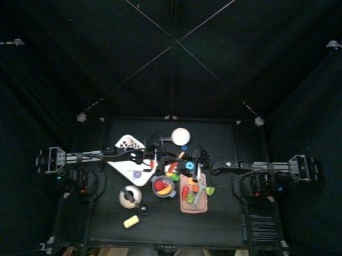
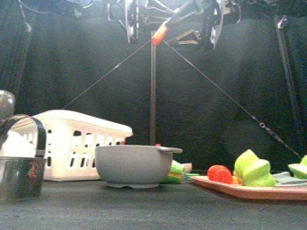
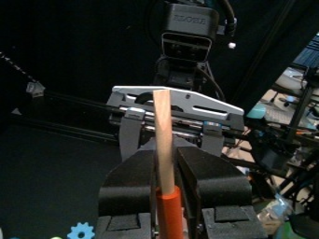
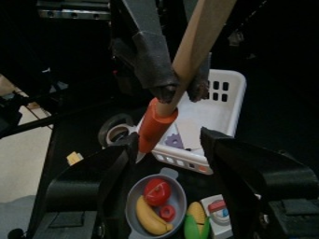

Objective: Hand over screw driver

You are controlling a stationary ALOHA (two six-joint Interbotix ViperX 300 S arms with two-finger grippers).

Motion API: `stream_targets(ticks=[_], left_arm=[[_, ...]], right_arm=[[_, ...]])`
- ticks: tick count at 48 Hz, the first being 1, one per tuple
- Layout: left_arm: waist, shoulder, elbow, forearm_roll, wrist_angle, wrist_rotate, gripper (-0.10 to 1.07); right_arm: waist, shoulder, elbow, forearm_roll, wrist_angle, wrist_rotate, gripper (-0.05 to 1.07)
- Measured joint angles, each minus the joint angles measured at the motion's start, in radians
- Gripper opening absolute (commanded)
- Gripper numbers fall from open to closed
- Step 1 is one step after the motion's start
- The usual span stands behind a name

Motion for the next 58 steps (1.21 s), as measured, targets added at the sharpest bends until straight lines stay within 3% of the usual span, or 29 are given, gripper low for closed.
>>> stream_targets(ticks=[23, 45, 58], left_arm=[[0.003, 0.051, -0.037, -0.015, -0.014, 0.014, 0.45], [0.008, 0.057, -0.037, -0.018, -0.029, 0.014, 0.45], [0.014, 0.052, -0.029, -0.04, -0.034, 0.012, 0.45]], right_arm=[[-0.018, 0.003, 0.0, -0.011, -0.057, -0.005, 0.59], [-0.02, -0.003, 0.0, -0.009, -0.058, -0.005, 0.59], [-0.02, -0.077, 0.058, 0.0, -0.058, -0.005, 0.57]])
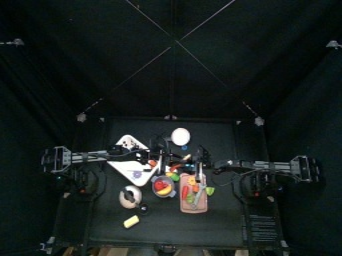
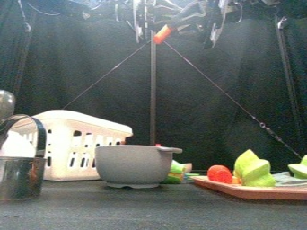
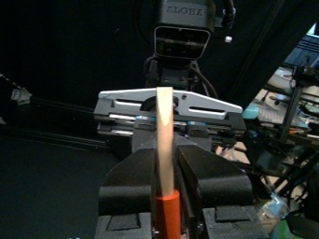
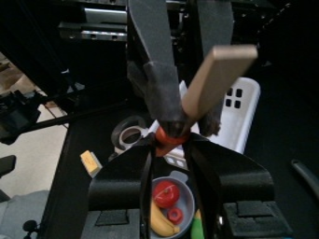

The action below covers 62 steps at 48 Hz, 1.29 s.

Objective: Hand over screw driver

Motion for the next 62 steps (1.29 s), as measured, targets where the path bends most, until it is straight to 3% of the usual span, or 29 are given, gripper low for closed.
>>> stream_targets(ticks=[14, 32, 49, 62], left_arm=[[0.015, 0.0, 0.038, -0.014, 0.008, -0.006, 0.46], [0.018, 0.026, 0.038, -0.026, -0.014, -0.003, 0.48], [0.02, 0.026, 0.035, -0.077, -0.089, 0.002, 0.48], [0.04, 0.063, 0.017, -0.196, -0.219, 0.115, 0.48]], right_arm=[[-0.005, -0.103, 0.064, 0.015, -0.002, -0.002, 0.57], [-0.008, -0.078, 0.072, 0.018, -0.002, -0.002, 0.6], [-0.028, -0.083, 0.091, 0.031, -0.002, -0.002, 0.94], [-0.031, -0.018, 0.057, 0.026, -0.046, -0.003, 0.98]])
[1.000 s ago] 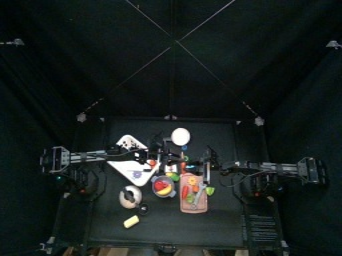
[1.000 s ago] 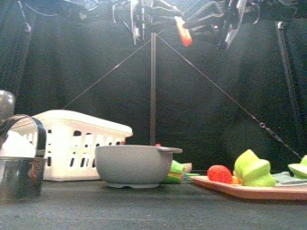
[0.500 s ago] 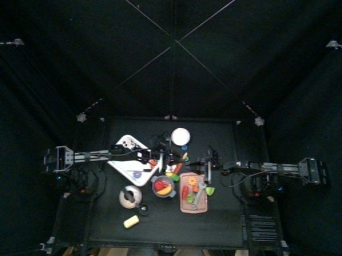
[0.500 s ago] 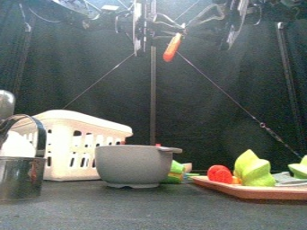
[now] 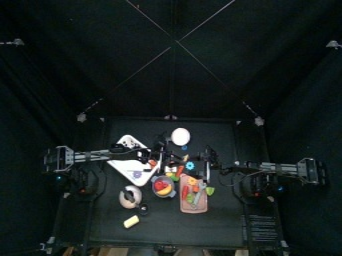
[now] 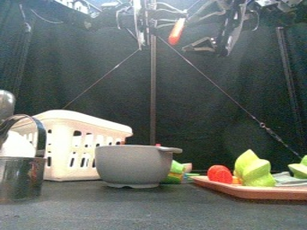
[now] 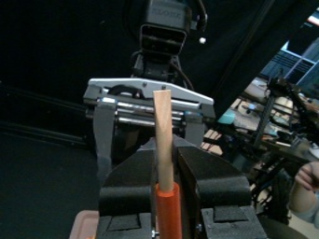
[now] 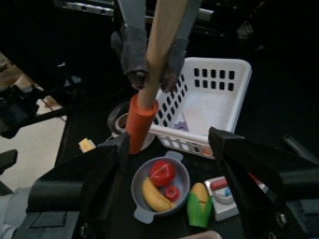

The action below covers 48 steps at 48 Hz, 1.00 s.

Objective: Hand over screw driver

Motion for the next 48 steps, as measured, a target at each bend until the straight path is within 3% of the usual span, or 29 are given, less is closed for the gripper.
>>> stream_targets(ticks=[13, 21, 39, 48], left_arm=[[0.015, 0.057, 0.011, -0.242, -0.172, 0.215, 0.48], [0.021, 0.06, 0.051, -0.362, -0.187, 0.287, 0.48], [0.025, 0.061, 0.075, -0.394, -0.187, 0.321, 0.48], [0.021, 0.083, 0.077, -0.374, -0.187, 0.321, 0.48]], right_arm=[[-0.008, 0.037, -0.026, 0.002, -0.029, -0.006, 0.98], [-0.023, 0.038, -0.014, 0.011, -0.029, -0.008, 0.94], [-0.038, 0.037, 0.015, 0.009, -0.029, -0.011, 0.59], [-0.041, 0.029, 0.064, -0.003, -0.034, -0.012, 0.51]])
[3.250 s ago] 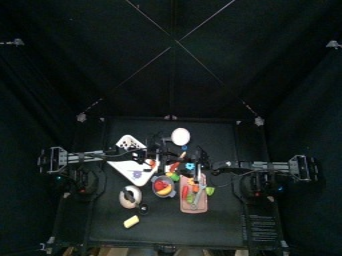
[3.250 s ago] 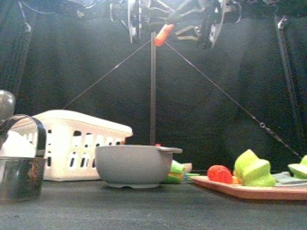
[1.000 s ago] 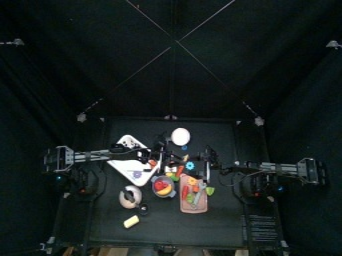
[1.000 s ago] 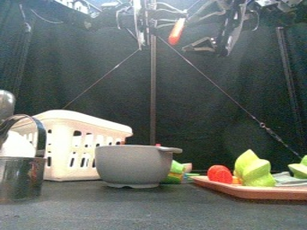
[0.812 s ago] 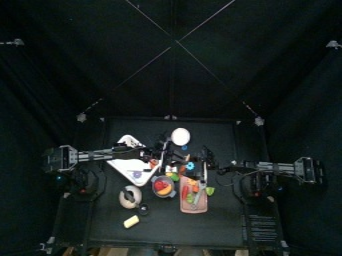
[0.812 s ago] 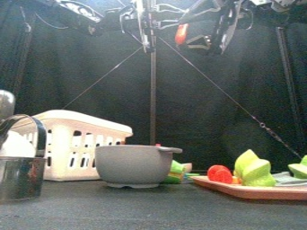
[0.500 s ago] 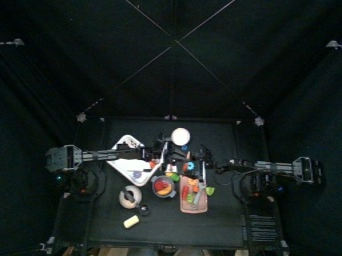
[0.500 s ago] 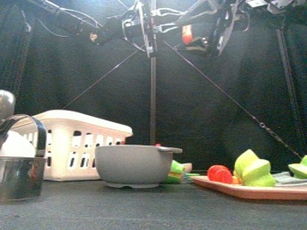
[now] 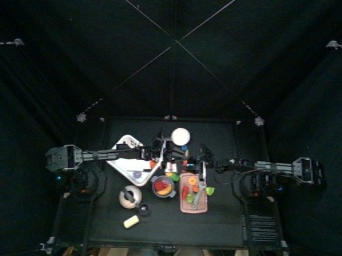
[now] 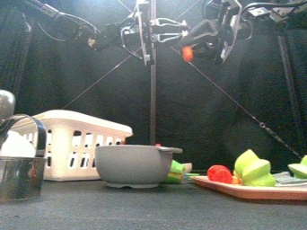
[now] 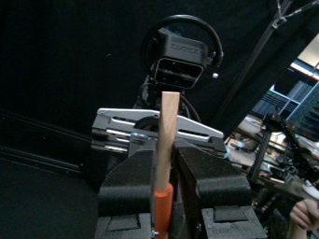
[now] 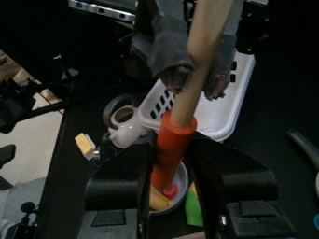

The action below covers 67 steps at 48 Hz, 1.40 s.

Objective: Hand over screw driver

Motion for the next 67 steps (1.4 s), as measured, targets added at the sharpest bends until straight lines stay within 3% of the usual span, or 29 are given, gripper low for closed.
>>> stream_targets(ticks=[14, 28, 34, 53, 67], left_arm=[[-0.003, 0.023, -0.002, 0.006, 0.003, 0.002, 0.53], [-0.015, 0.025, -0.002, 0.005, 0.12, -0.005, 0.84], [-0.017, 0.026, -0.002, 0.012, 0.132, 0.002, 0.92], [-0.018, 0.023, 0.014, 0.035, 0.135, 0.009, 0.92], [-0.023, -0.011, 0.098, 0.051, 0.127, 0.009, 0.92]], right_arm=[[0.0, -0.008, 0.034, 0.0, 0.0, 0.0, 0.5], [-0.005, -0.064, 0.094, -0.005, 0.005, 0.0, 0.5], [-0.005, -0.109, 0.118, -0.005, 0.005, -0.002, 0.5], [-0.014, -0.152, 0.158, -0.002, 0.006, 0.0, 0.5], [-0.018, -0.153, 0.172, 0.008, 0.008, 0.0, 0.5]])
